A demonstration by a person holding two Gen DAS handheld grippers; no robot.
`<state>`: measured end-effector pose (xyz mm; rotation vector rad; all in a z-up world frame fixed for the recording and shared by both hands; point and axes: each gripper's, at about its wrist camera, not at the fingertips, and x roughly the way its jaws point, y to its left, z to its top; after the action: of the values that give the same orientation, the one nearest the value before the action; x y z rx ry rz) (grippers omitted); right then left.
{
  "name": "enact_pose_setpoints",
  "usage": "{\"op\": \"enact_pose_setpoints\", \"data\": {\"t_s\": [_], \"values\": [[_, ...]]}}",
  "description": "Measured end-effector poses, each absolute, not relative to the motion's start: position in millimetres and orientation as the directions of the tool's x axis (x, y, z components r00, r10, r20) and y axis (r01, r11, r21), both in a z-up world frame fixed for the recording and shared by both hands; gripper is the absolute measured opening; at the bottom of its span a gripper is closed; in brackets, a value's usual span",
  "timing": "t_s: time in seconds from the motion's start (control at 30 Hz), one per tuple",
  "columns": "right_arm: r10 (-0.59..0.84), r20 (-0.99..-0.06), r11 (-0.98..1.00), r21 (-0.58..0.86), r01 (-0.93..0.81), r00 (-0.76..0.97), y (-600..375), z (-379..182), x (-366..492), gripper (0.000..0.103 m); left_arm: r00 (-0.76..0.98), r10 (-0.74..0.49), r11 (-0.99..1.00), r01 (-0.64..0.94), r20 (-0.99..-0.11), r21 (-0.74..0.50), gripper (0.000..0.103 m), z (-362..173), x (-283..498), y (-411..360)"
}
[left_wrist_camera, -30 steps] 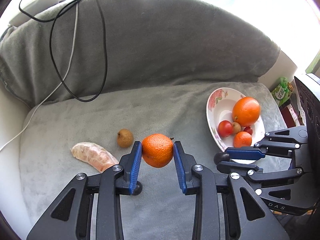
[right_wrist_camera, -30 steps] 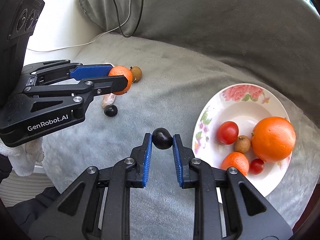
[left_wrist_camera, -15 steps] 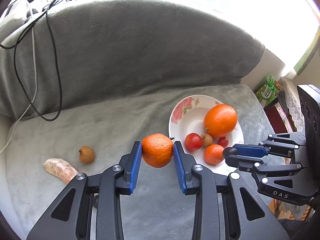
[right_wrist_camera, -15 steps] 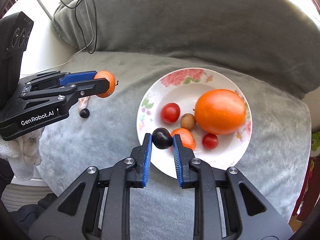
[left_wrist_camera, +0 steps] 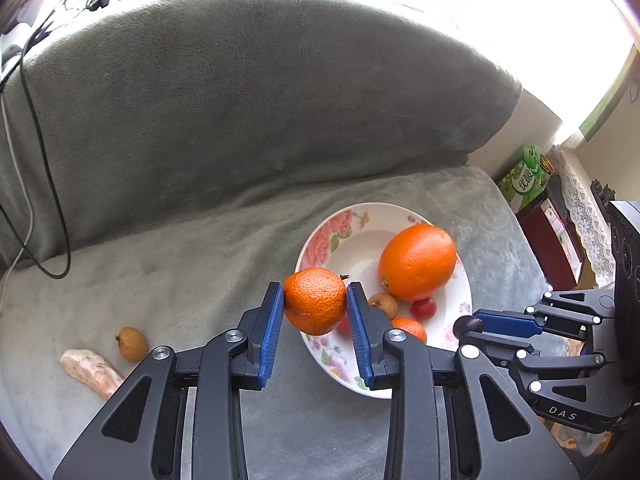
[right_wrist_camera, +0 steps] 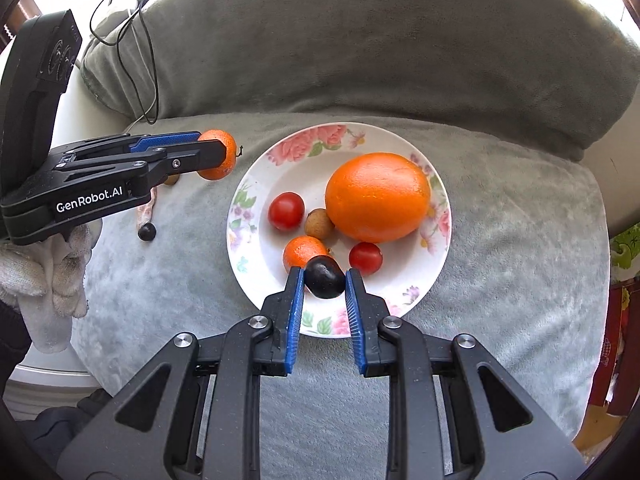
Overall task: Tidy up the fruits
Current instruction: 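Carry the plum and tangerine over the floral plate, then lower the plum and tangerine into the plate and open both grippers, then withdraw both grippers from the plate toward the peeled pomelo segment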
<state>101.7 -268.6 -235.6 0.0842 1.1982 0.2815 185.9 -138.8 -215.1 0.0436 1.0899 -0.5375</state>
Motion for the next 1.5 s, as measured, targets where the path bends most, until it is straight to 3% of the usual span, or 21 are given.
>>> {"op": "enact_pose_setpoints", "data": {"t_s": [0.8,0.93,1.0,1.07,1.13,1.5], "values": [[0.27,-0.904,0.961,0.23,-0.157,0.33,-272,-238,104,0.024,0.307,-0.406,0.857,0.455,-0.861,-0.242,0.031,-217,191,-169],[0.264,-0.899,0.963,0.224,-0.151,0.349,-272,-236,104,0.056,0.306,-0.401,0.859,0.454,-0.863,-0.238,0.032,-218,192,-170],[0.263,-0.897,0.963,0.223,-0.15,0.354,-272,-234,106,0.058,0.308,-0.402,0.859,0.454,-0.862,-0.239,0.036,-217,192,-170],[0.259,-0.899,0.964,0.221,-0.146,0.353,-272,-234,107,0.06,0.312,-0.403,0.859,0.453,-0.86,-0.238,0.047,-216,192,-170],[0.252,-0.9,0.966,0.215,-0.141,0.355,-273,-235,108,0.066,0.313,-0.407,0.856,0.458,-0.858,-0.24,0.048,-215,192,-171],[0.24,-0.903,0.969,0.204,-0.137,0.357,-273,-236,110,0.066,0.325,-0.407,0.855,0.465,-0.854,-0.23,0.069,-211,192,-175]]}}
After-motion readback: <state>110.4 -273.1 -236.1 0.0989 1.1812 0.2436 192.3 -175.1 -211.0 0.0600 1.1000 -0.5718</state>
